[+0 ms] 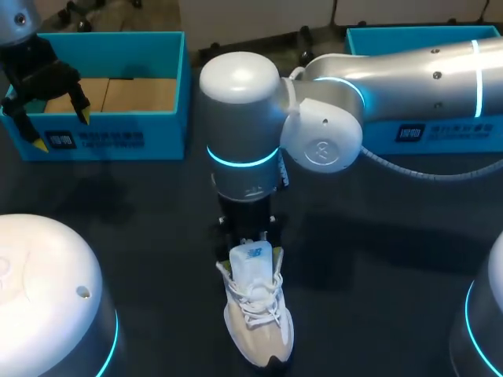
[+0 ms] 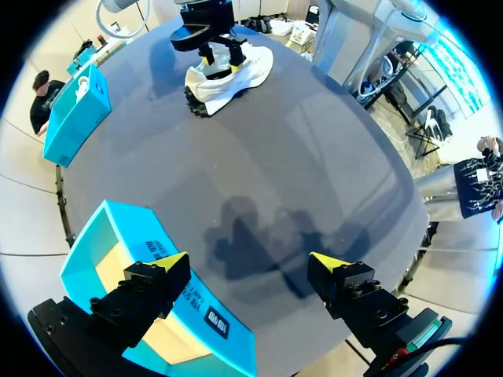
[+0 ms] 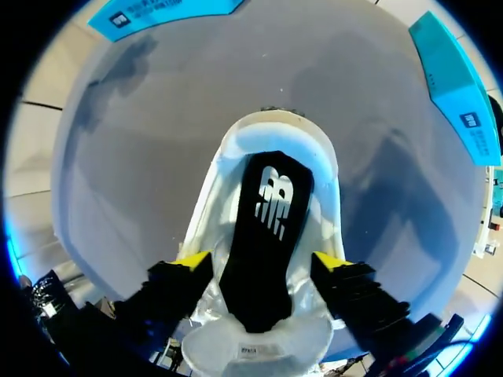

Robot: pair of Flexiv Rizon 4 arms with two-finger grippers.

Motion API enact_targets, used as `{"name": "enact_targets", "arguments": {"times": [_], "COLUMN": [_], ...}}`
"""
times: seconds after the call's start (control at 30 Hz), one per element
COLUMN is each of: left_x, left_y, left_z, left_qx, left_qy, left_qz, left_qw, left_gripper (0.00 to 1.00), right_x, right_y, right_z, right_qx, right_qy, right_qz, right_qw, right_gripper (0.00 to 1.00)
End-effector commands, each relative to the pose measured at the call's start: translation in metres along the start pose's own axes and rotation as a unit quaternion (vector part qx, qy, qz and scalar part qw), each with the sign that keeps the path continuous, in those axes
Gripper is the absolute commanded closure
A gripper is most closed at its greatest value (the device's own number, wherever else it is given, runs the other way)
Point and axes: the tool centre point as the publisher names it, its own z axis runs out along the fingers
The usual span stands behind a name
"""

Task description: Take the shoe out of the shoebox, open the shoe tongue, remove and reinsert the insole, then place the shoe into the shoebox

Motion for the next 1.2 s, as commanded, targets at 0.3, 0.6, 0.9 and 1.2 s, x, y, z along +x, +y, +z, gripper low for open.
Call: {"name": "enact_targets", "arguments": {"times": [0.3,0.6,0.9,1.2], "left_x": [0.000,0.000,0.000,0.000], "left_y": [0.000,0.000,0.000,0.000], "left_z": [-0.001,-0.001,-0.001,-0.001], "left_qx": [-0.001,-0.001,-0.001,-0.001], "left_qy": [0.001,0.001,0.001,0.001], "left_qz": [0.000,0.000,0.000,0.000], "left_qw": [1.000,1.000,1.000,1.000], "left_gripper": [0.00,0.00,0.00,0.00], "right_x": [0.003,0.004,0.002,0.006], "right_y": [-0.014,-0.032,-0.061,-0.086], "right_z": [-0.010,-0.019,-0.038,-0.059], "right_qx": [-0.015,-0.013,-0.008,-0.016], "right_qy": [-0.017,-0.024,-0.015,0.006], "right_qz": [0.016,0.033,0.056,0.050], "right_qw": [1.000,0.999,0.998,0.999], "right_gripper": [0.00,0.00,0.00,0.27]}}
